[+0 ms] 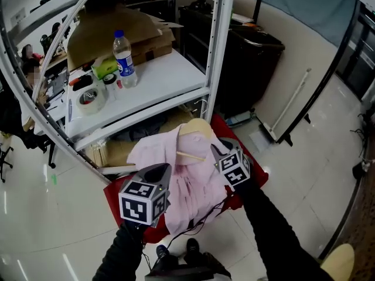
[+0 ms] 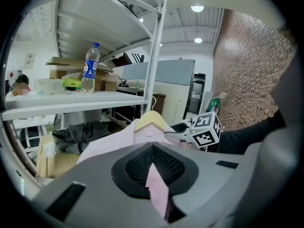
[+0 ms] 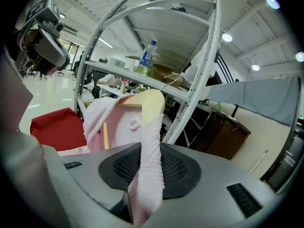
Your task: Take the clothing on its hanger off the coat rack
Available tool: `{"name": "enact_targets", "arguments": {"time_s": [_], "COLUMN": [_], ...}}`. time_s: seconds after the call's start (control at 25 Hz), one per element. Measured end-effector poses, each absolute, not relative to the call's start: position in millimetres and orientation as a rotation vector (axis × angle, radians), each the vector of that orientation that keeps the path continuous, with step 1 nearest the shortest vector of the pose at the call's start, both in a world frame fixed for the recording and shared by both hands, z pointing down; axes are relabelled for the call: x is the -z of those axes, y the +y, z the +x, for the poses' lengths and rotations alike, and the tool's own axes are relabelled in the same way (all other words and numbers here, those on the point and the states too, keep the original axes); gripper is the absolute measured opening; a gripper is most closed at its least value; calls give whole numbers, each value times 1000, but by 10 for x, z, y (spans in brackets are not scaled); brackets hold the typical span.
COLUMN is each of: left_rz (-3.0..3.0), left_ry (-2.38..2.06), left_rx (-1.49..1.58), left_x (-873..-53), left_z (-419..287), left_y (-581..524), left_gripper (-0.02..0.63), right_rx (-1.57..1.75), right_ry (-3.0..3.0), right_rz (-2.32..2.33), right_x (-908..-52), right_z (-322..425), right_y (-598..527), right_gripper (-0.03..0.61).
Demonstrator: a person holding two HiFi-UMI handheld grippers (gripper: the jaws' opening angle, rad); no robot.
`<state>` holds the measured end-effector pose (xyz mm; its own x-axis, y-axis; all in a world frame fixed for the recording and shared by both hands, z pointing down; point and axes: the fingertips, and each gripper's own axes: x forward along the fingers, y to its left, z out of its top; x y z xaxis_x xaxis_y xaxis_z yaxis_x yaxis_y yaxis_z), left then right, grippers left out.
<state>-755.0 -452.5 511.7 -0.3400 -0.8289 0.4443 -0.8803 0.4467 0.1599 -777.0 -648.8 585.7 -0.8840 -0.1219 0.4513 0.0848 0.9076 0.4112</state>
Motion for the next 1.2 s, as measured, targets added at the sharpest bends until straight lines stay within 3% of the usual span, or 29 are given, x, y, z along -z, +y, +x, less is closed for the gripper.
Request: {"name": "enact_targets", "arguments": {"time_s": [0.44, 0.56, 0.84, 0.96, 1.04, 1.2], "left_rz": [1395, 1401, 1419, 1418, 1423, 1400], "left_ry": [-2188, -2168, -2143, -2142, -2155, -2181], "left_rx": [-162, -172, -198, -191, -171, -112], "left_x": [-5383, -5435, -5577, -5645, -5660, -5759], "left_z": [-7637, -7632, -7600, -7547, -7510, -7515], "left_y": [-4508, -4546, -4656, -4646, -4617, -4511], "left_gripper": [12, 12, 12, 12, 12, 12], "right_rx": [386, 373, 366, 346, 281, 89], "right_ry": [-2305, -2300, -2452, -2543, -2627, -2745], "right_rz": [145, 254, 263, 259, 258, 161], "right_x": [-7141, -7124, -6537, -6209, -6003, -5862], "right_z": [-7443, -7405, -7497, -7446, -7383, -7268], "right_y": [-6711, -6866, -6761, -6558, -6394, -5986], "right_gripper": [60, 199, 196, 124, 6, 6]}}
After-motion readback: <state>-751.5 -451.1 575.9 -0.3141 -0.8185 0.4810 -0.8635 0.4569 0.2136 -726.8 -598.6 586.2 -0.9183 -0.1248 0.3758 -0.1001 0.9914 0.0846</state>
